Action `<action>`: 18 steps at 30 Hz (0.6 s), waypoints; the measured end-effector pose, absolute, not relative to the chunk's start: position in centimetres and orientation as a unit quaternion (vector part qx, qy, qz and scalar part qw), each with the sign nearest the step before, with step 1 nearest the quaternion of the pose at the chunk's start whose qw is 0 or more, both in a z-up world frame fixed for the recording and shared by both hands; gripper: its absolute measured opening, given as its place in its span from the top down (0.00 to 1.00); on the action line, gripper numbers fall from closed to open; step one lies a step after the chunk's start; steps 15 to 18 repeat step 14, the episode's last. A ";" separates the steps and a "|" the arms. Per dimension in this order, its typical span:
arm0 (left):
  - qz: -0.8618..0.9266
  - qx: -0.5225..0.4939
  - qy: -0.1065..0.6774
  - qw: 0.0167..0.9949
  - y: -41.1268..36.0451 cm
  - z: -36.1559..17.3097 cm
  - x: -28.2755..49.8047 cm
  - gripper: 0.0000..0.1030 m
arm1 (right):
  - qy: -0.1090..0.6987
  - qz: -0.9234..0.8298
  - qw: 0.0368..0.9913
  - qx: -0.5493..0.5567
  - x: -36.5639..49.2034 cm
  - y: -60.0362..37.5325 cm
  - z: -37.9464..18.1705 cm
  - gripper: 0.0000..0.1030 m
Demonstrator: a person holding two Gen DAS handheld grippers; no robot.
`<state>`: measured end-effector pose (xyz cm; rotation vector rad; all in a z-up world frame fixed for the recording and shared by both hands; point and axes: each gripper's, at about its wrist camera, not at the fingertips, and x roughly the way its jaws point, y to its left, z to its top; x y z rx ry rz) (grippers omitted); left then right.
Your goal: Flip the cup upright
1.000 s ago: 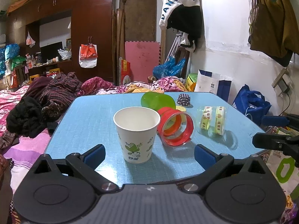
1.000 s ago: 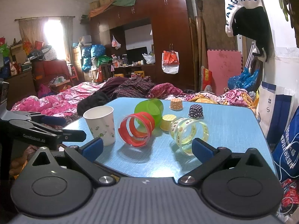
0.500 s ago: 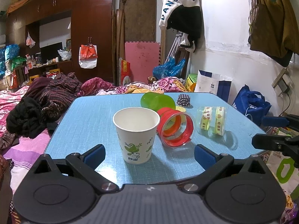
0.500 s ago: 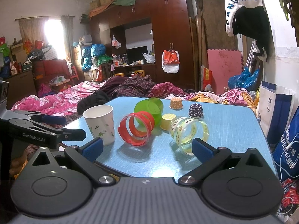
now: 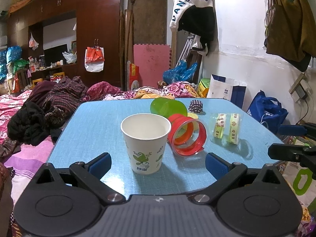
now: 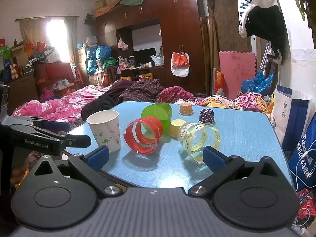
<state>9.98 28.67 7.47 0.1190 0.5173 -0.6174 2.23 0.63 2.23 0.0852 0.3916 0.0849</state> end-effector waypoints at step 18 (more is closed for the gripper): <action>-0.300 0.058 0.246 0.920 28.3 7.3 9.7 0.01 | 0.197 0.042 0.979 0.042 2.4 0.5 2.0 0.01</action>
